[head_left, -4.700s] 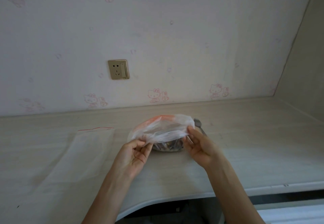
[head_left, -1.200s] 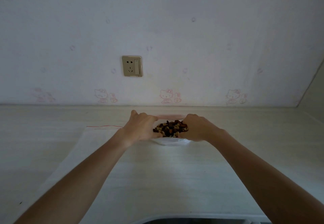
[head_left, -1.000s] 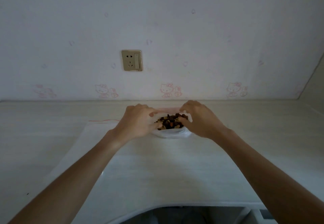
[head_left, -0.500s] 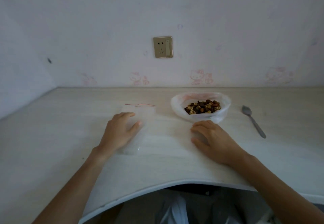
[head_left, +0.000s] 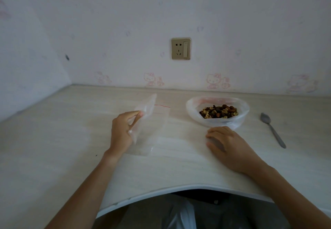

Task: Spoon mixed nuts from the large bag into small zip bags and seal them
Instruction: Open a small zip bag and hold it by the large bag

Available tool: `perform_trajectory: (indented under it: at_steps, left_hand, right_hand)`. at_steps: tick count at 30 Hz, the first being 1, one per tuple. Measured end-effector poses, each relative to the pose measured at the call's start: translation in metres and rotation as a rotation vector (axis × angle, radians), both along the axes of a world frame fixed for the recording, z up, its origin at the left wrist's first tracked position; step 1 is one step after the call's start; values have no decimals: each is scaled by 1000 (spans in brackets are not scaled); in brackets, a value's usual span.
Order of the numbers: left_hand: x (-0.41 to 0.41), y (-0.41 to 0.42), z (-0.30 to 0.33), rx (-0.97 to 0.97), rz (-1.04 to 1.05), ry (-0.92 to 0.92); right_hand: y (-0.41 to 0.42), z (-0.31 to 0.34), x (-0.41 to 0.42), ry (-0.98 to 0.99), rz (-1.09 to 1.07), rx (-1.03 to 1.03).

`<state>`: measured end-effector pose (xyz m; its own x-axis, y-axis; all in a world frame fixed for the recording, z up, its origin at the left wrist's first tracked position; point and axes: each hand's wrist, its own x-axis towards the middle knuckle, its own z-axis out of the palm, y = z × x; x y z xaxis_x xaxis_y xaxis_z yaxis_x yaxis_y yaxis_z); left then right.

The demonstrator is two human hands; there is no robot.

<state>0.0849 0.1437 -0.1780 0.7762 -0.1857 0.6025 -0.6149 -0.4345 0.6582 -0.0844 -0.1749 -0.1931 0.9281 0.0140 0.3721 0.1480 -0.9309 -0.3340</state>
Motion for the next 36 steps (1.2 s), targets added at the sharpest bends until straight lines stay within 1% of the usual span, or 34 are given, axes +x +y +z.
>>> perform_trajectory:
  at_steps: [2, 4, 5, 8, 11, 14, 16, 18, 21, 22, 24, 26, 29, 31, 33, 36]
  left_hand:
    - [-5, -6, 11, -37, -17, -71]
    - [-14, -20, 24, -45, -41, -120]
    - [-18, -29, 29, -40, -51, -154]
    - [-38, -63, 38, 6, -79, -281]
    - [-61, -100, 42, 115, -80, -407]
    - [-82, -133, 40, 198, -113, -500]
    - [-93, -150, 39, 211, -187, -482]
    - [-101, -159, 42, 132, -245, -362]
    - [-100, -170, 59, -170, -213, -46]
    - [-94, -173, 66, -230, -184, 76]
    - [-79, -177, 81, -240, -133, 314]
    - [-69, -176, 90, -172, -156, 458]
    - [-72, -172, 96, -104, -278, 556]
    - [-78, -170, 96, -111, -352, 550]
    - [-83, -168, 95, -133, -372, 518]
    - [-89, -167, 95, -144, -332, 446]
  right_hand:
    - [1, 2, 0, 27, 1, 7]
    - [3, 5, 1, 35, -7, 76]
    - [6, 8, 1, 30, -19, 168]
    - [17, 31, 1, 11, -47, 598]
    - [26, 62, 0, 6, 40, 947]
    - [24, 79, -4, -44, 47, 1170]
    - [18, 82, -9, -123, -24, 1236]
    - [7, 82, -16, -187, -98, 1224]
    - [-7, 85, -26, -244, -81, 1137]
    - [-11, 85, -28, -255, -56, 1142]
    - [-15, 85, -30, -282, -10, 1160]
    - [-16, 85, -31, -305, 21, 1157]
    - [-14, 86, -30, -322, 29, 1126]
    - [-11, 88, -31, -296, 30, 1111]
    - [-9, 92, -33, -234, -13, 1046]
    - [-8, 95, -40, -58, -56, 911]
